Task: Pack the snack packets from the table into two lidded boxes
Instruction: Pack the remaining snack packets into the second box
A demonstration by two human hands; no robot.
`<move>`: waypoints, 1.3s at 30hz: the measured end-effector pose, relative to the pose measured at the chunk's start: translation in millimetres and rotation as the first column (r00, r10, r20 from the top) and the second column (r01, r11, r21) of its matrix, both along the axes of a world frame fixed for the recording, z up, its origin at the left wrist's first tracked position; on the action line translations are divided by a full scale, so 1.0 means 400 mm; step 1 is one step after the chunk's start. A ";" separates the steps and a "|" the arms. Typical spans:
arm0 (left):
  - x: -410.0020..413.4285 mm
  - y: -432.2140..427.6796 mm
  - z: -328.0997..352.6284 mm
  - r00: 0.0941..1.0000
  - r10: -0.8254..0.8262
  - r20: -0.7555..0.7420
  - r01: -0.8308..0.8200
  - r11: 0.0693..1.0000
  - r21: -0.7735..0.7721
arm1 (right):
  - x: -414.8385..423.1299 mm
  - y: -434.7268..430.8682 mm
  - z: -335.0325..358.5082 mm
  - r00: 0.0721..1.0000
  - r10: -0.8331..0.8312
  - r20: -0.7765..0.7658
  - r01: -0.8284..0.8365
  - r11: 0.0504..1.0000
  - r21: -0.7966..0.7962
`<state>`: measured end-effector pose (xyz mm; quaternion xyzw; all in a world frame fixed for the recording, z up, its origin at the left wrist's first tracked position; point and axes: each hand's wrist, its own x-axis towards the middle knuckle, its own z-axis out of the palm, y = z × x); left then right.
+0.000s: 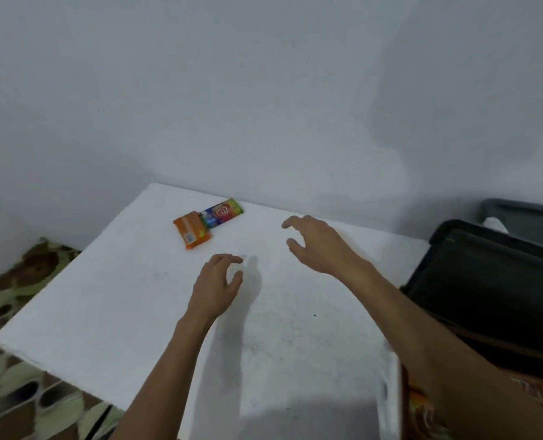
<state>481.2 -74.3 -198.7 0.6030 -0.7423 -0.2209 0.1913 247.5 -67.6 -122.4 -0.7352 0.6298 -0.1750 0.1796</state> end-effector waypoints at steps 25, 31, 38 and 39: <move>0.163 -0.394 -0.042 0.914 0.375 0.156 -0.402 0.890 0.214 | 0.237 -0.499 -0.196 0.968 0.209 -0.137 -0.173 0.956 0.236; 0.100 -0.242 0.044 0.930 0.305 -0.207 -0.282 0.950 0.137 | 0.120 -0.291 -0.085 0.958 -0.006 0.287 -0.045 0.984 0.173; -0.070 0.037 0.158 0.798 0.063 -0.599 -0.115 0.992 -0.049 | -0.077 0.059 0.059 0.792 -0.115 0.599 0.086 0.993 0.076; -0.100 0.079 0.171 0.762 0.057 -0.645 -0.104 0.994 -0.035 | -0.107 0.118 0.072 0.782 -0.113 0.612 0.091 0.994 0.067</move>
